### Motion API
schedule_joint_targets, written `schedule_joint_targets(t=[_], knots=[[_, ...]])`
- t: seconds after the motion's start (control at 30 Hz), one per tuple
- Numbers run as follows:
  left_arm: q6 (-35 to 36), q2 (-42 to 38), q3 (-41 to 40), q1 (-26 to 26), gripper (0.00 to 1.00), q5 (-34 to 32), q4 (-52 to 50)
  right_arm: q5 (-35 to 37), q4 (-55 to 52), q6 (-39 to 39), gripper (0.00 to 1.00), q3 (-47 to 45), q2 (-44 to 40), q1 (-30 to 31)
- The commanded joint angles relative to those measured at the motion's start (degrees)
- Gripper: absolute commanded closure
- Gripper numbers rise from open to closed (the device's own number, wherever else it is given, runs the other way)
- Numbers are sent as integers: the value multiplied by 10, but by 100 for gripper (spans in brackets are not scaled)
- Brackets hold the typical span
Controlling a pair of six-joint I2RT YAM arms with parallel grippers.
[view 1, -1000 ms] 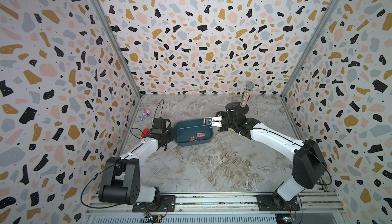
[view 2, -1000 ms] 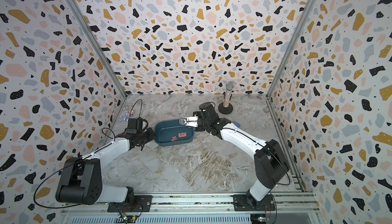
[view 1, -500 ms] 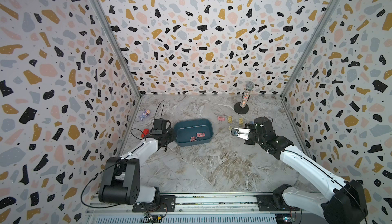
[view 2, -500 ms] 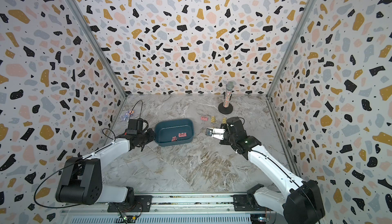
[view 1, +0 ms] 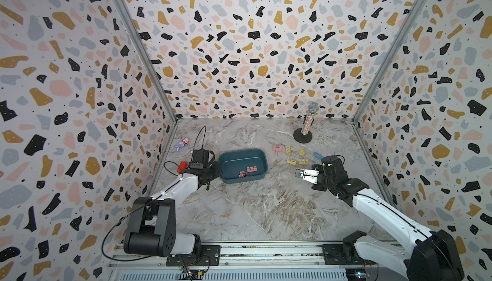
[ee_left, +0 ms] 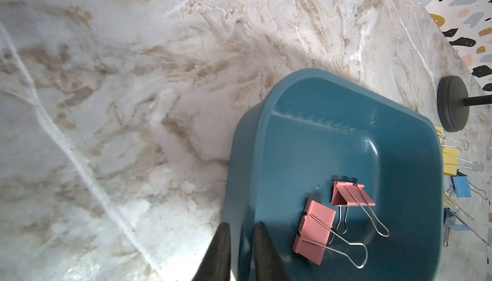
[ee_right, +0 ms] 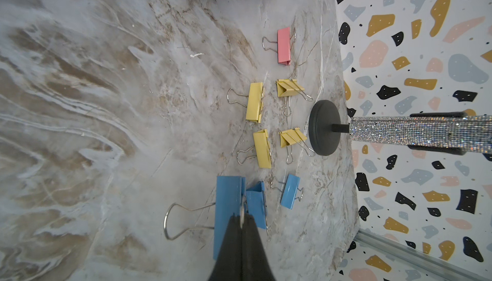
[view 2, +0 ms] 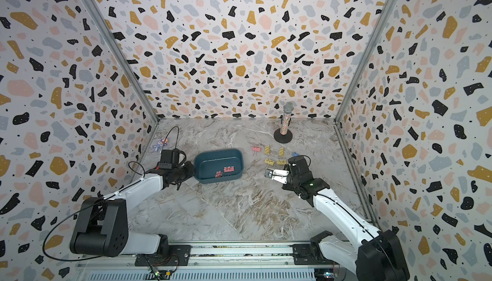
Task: Take out the binder clips from the storage box
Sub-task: Place the binder clip at the center of the board.
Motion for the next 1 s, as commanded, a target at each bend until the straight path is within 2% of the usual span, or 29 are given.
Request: schedule_joint_targets(t=[0.0,0.43,0.67,0.97], knots=[[-1,-3,-9,1,79,2,28,11,35,9,100,-10,26,-7],[2,0,-7,1,79,2,28,-17,171,26,100,-63,91,-13],[2,0,-8,1,79,2,28,-9,234,30,100,-83,124,-13],[2,-3,-10,1,79,2,28,-14,279,39,100,-102,149,-17]])
